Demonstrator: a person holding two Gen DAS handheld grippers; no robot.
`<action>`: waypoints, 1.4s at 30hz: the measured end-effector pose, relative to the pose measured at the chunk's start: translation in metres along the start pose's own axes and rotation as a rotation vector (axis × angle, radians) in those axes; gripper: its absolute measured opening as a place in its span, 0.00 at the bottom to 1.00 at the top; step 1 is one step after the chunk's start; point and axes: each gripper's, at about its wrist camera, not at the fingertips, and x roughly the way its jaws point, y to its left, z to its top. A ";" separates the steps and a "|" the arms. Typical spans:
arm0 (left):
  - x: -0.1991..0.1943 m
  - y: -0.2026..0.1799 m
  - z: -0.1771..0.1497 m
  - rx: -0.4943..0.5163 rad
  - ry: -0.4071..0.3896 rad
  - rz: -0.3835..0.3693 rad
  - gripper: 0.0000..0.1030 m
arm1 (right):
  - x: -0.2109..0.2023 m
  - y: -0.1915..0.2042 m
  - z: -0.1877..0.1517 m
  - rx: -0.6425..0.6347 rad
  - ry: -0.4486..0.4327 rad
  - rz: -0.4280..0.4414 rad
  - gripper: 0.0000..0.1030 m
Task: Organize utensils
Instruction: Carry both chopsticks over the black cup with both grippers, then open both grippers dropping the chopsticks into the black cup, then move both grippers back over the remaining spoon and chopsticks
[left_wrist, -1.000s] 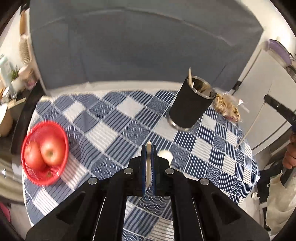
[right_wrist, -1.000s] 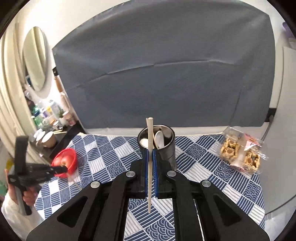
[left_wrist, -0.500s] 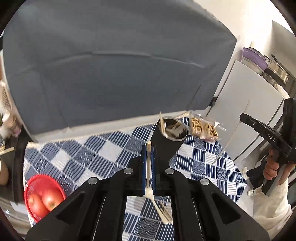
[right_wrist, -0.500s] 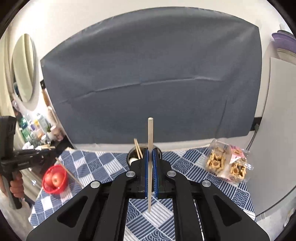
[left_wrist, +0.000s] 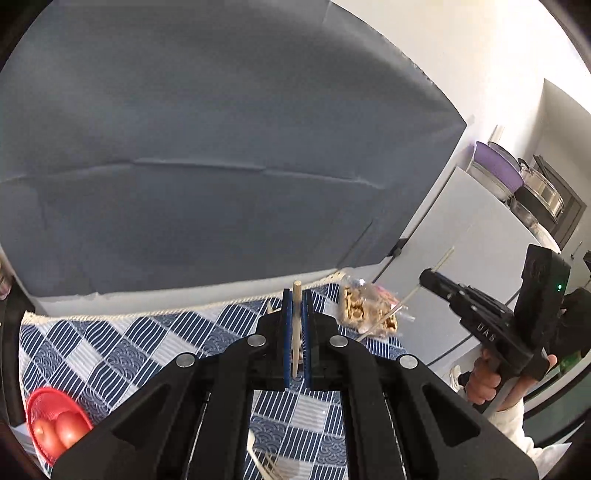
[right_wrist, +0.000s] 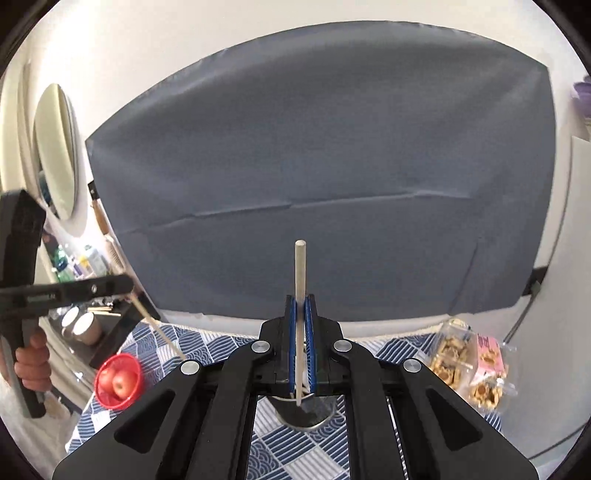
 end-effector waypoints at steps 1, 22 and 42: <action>0.005 -0.002 0.005 -0.009 -0.002 -0.002 0.05 | 0.004 0.001 0.003 -0.012 0.005 0.005 0.05; 0.114 0.005 0.005 -0.037 0.133 0.035 0.43 | 0.108 -0.014 -0.014 -0.091 0.172 0.043 0.26; 0.057 0.058 -0.098 -0.073 0.166 0.266 0.88 | 0.063 0.009 -0.087 -0.131 0.174 -0.103 0.86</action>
